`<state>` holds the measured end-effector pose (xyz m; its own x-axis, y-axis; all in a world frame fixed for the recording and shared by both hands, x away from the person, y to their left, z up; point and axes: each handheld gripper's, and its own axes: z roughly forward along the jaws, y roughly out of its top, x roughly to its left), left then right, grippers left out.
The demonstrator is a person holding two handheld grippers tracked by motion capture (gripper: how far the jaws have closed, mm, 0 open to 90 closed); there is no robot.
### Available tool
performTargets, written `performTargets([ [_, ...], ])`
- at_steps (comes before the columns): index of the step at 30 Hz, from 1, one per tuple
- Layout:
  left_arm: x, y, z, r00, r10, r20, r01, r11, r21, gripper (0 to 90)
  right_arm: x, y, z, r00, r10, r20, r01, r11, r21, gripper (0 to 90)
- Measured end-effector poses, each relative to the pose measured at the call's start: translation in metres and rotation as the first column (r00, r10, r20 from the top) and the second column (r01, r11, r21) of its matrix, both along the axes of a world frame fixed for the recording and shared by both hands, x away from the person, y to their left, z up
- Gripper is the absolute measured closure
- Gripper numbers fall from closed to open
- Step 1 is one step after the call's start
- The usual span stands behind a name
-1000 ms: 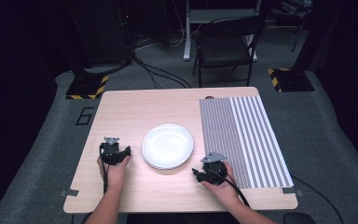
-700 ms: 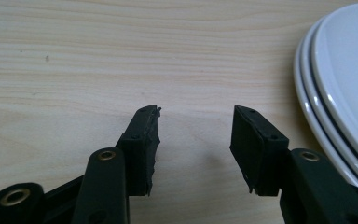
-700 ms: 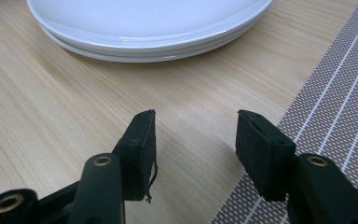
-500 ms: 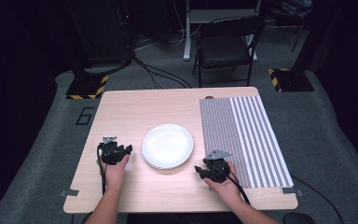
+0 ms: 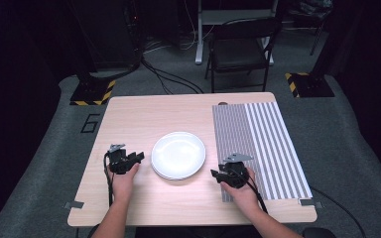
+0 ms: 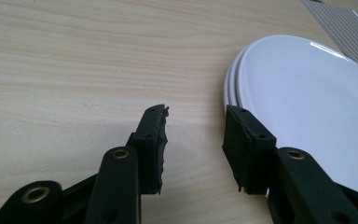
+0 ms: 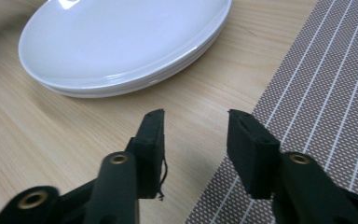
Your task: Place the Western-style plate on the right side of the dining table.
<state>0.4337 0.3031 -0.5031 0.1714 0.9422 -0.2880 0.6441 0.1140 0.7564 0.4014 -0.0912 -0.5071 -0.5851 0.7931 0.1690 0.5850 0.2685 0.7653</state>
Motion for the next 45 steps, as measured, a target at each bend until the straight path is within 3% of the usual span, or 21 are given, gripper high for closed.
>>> performTargets([
  [7, 0.002, -0.005, 0.000, 0.9998, -0.020, 0.006, 0.020, 0.9998, 0.004, 57.1, 0.006, 0.002, 0.001, 0.9998, -0.020, 0.005, 0.020, 0.999, -0.037, 56.0],
  [13, 0.002, -0.011, 0.002, 0.9992, -0.040, -0.002, 0.040, 0.9992, -0.009, 58.0, 0.009, 0.003, 0.002, 0.9992, -0.031, -0.024, 0.030, 0.999, -0.013, 55.3],
  [16, 0.001, -0.014, 0.003, 0.9990, -0.046, -0.002, 0.046, 0.9986, -0.027, 56.8, 0.009, 0.003, 0.003, 0.9989, -0.040, -0.025, 0.040, 0.999, -0.004, 54.7],
  [17, 0.002, -0.017, 0.005, 0.9986, -0.053, -0.004, 0.052, 0.9973, -0.051, 56.7, 0.010, 0.003, 0.004, 0.9985, -0.045, -0.030, 0.045, 0.999, 0.008, 54.7],
  [24, 0.003, -0.021, 0.017, 0.9976, -0.069, -0.002, 0.068, 0.9961, -0.056, 59.4, 0.012, 0.001, 0.012, 0.9989, -0.042, -0.020, 0.043, 0.998, 0.043, 57.7],
  [27, 0.004, -0.021, 0.020, 0.9981, -0.061, -0.003, 0.061, 0.9951, -0.078, 61.0, 0.014, 0.000, 0.016, 0.9986, -0.052, -0.009, 0.052, 0.998, 0.043, 58.1],
  [28, 0.005, -0.020, 0.021, 0.9987, -0.050, -0.005, 0.050, 0.9933, -0.105, 60.9, 0.015, 0.000, 0.018, 0.9985, -0.055, -0.001, 0.055, 0.998, 0.041, 58.1],
  [36, 0.009, -0.020, 0.018, 0.9990, -0.045, 0.000, 0.044, 0.9920, -0.118, 57.7, 0.022, 0.005, 0.016, 0.9976, -0.063, 0.027, 0.063, 0.998, 0.011, 54.5],
  [40, 0.006, -0.021, 0.011, 0.9972, -0.075, -0.002, 0.074, 0.9881, -0.135, 62.7, 0.027, 0.008, 0.013, 0.9982, -0.059, -0.009, 0.059, 0.997, 0.044, 58.1],
  [45, 0.005, -0.021, 0.008, 0.9953, -0.096, -0.015, 0.093, 0.9861, -0.138, 63.7, 0.035, 0.009, 0.013, 0.9972, -0.073, -0.016, 0.074, 0.995, 0.068, 58.3],
])
